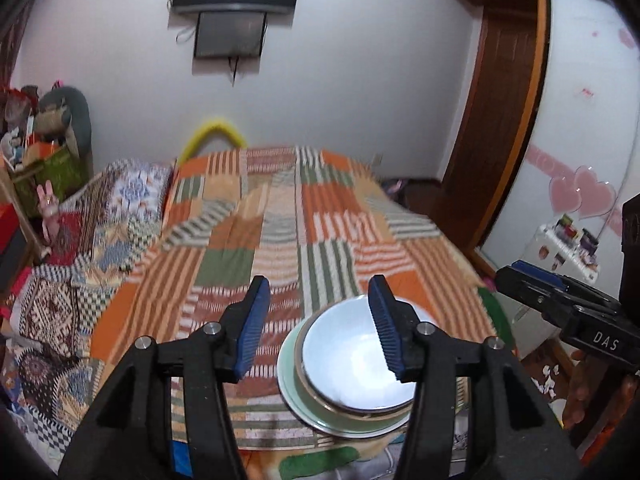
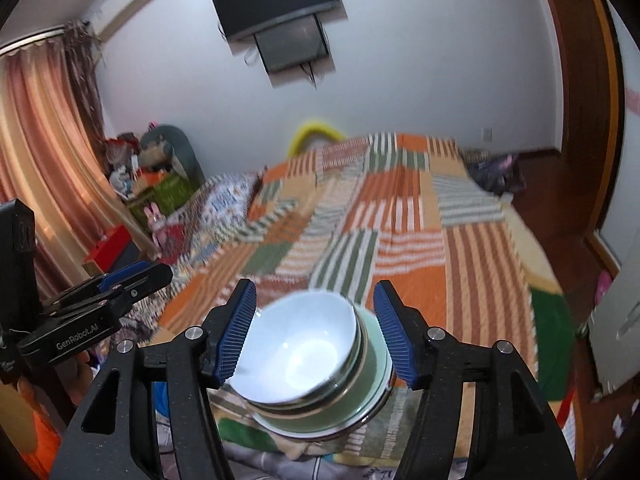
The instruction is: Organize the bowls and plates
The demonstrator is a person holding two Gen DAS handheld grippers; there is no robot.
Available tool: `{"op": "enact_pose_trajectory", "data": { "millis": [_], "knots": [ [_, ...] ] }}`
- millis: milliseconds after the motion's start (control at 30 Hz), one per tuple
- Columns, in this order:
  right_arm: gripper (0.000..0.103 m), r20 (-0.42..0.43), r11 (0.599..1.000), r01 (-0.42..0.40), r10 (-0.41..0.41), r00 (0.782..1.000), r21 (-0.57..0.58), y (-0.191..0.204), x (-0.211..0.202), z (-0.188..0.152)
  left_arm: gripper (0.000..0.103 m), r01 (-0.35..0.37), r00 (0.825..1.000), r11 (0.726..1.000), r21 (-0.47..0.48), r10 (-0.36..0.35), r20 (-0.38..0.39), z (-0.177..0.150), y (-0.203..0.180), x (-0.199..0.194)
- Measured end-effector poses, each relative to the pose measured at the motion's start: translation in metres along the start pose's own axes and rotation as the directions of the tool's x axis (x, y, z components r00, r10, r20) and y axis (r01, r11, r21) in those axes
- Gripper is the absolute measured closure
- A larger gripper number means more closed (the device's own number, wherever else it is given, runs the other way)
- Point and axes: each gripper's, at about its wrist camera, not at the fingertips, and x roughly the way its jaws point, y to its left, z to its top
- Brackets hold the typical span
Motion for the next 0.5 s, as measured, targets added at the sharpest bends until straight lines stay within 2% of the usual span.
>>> {"op": "enact_pose_trajectory", "data": {
  "millis": [167, 367, 500],
  "knots": [
    [0.043, 0.102, 0.999, 0.000, 0.005, 0.995, -0.043, 0.012, -0.031, 0.010, 0.044, 0.015, 0.995, 1.000, 0.016, -0.016, 0.095, 0.010, -0.007, -0.035],
    [0.041, 0.199, 0.997, 0.006, 0.010, 0.980, -0.080, 0.023, -0.061, 0.015, 0.030, 0.006, 0.979, 1.000, 0.019, -0.009, 0.204, 0.014, -0.010, -0.071],
    [0.027, 0.254, 0.995, 0.018, 0.008, 0.967, -0.097, 0.028, -0.074, 0.016, 0.030, 0.004, 0.969, 1.000, 0.029, -0.011, 0.248, 0.014, -0.014, -0.088]
  ]
}}
